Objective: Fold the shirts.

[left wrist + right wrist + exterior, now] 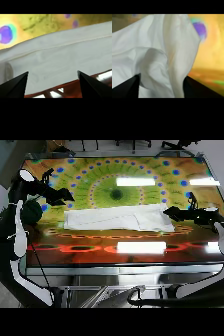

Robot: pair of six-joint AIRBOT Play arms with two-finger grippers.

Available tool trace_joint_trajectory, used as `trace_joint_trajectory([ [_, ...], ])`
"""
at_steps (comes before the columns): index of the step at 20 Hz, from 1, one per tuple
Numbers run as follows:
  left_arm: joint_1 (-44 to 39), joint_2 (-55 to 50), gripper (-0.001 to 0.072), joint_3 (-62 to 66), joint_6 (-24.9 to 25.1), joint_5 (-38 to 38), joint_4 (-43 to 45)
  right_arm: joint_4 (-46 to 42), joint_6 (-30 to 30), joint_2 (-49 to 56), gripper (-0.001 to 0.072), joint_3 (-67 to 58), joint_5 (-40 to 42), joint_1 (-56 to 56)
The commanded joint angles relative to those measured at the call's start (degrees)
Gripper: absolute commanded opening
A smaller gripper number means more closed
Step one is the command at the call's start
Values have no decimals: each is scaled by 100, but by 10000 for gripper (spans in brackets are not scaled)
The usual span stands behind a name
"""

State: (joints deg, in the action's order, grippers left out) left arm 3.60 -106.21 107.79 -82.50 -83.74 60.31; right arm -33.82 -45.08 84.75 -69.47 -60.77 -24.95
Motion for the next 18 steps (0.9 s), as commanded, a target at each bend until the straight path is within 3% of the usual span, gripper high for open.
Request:
trace_joint_trajectory([
  [1, -243, -4, 685, 79, 2, -9, -337, -195, -37, 282, 296, 9, 20, 223],
  [2, -334, -4, 577, 79, 17, 15, -334, -192, -37, 280, 66, 0, 35, 227],
  [3, -435, -7, 377, 79, 50, 63, -337, -195, -37, 273, 18, -42, 33, 225],
  [4, -540, -7, 160, 79, 85, 160, -337, -197, -39, 238, 17, -101, 22, 223],
  [5, -671, -9, 16, 79, 127, 291, -334, -197, -42, 177, 17, -155, -9, 212],
  [10, -1587, -238, 17, 79, 144, 1143, -328, -197, -175, -343, 16, -632, -728, 210],
  [18, -3362, -1528, 17, 81, 142, 2435, -341, -81, -1049, -1156, 15, -1803, -2046, 221],
])
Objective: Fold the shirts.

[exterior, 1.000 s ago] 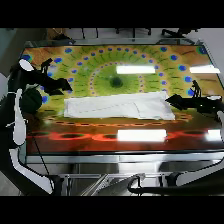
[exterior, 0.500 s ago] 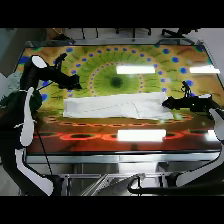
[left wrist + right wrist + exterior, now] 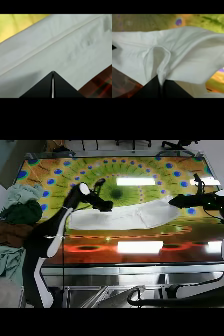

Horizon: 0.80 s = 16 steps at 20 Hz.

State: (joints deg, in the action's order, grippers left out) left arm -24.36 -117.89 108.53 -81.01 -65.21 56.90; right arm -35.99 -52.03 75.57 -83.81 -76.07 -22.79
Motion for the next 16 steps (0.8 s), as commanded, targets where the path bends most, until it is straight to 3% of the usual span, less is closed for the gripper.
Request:
trace_joint_trajectory([
  [1, -697, -437, 17, 7, -7, 673, 0, 295, -376, -306, 16, -459, -651, 7],
  [7, -1064, -551, 17, 81, -11, 909, -175, 793, -396, -492, 16, -503, -946, 13],
  [9, -968, -549, 17, 503, -17, 494, -306, 844, -463, -496, 16, -503, -994, 15],
  [11, -704, -459, 17, 1193, -50, -385, -306, 1088, -555, -527, 16, -505, -1038, 72],
  [13, -260, 98, 17, 1325, -50, -850, -306, 1458, -549, -592, 16, -505, -955, 396],
  [16, 693, 1493, 17, 678, -46, -656, -544, 1576, -518, -603, 16, -503, -74, 1665],
])
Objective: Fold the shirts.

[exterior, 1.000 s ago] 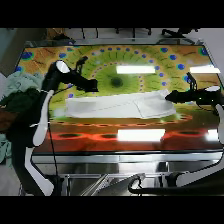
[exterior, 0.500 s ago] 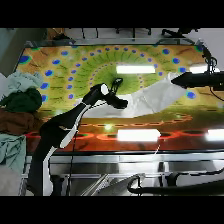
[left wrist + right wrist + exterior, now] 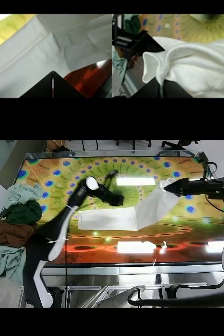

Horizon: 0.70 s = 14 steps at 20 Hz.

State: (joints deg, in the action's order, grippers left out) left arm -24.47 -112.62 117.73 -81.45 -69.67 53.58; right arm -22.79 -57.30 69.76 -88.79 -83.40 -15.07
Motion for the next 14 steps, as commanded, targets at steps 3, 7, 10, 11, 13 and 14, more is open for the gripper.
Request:
trace_joint_trajectory([
  [3, 1773, 2090, 17, -503, 0, -264, -612, 245, 339, 219, 17, -4, 2308, 2688],
  [7, 2719, 2892, 17, -498, 17, -820, -713, 249, 1082, 1211, 69, -4, 4570, 4916],
  [10, 3032, 3154, 17, -498, 109, -1255, -719, 251, 1777, 2063, 267, -7, 6186, 5969],
  [11, 3084, 3204, 17, -498, 114, -1335, -721, 254, 1797, 2170, 271, -9, 6439, 6129],
  [13, 3119, 3268, 17, -498, 155, -1410, -717, 245, 1794, 2004, 325, -42, 6177, 6096],
  [14, 3117, 3274, 17, -496, 170, -1445, -723, 197, 1790, 1781, 373, -42, 5866, 5941],
])
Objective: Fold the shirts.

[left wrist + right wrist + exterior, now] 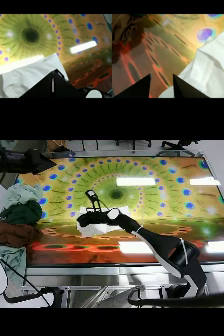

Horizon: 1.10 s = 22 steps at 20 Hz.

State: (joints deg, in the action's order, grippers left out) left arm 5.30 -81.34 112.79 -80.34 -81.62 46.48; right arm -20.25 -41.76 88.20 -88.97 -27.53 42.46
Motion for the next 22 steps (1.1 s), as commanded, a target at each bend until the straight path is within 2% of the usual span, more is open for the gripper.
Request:
trace_joint_trajectory([
  [1, 140, 144, 17, -4, 61, -310, -17, -107, 210, -348, 376, -24, -92, -68],
  [3, 103, 140, 17, -4, 61, -407, -15, -601, -564, -901, 376, -24, -811, -754],
  [5, 74, 142, 17, -4, 63, -396, -15, -1801, -2024, -1329, 400, -22, -1690, -1674],
  [6, 74, 142, 17, -4, 66, -393, -15, -2367, -2717, -1449, 523, -22, -2221, -2168],
  [7, 74, 142, 17, -4, 66, -396, -13, -2771, -3150, -1480, 629, -22, -2754, -2616],
  [8, 74, 142, 17, -4, 66, -398, -13, -2966, -3320, -1456, 642, 2, -3174, -2981],
  [9, 74, 142, 17, -4, 66, -404, -13, -3034, -3351, -1386, 642, 70, -3449, -3307],
  [12, 50, 142, 17, -4, 61, -442, -15, -3005, -3346, -1062, 642, 372, -3617, -3893],
  [15, 7, 142, 17, -4, 55, -435, -20, -2918, -3139, -509, 643, 404, -3845, -3960],
  [22, -116, 140, 17, -4, 55, -420, -11, -1449, -2179, 470, 640, 404, -4000, -3722],
])
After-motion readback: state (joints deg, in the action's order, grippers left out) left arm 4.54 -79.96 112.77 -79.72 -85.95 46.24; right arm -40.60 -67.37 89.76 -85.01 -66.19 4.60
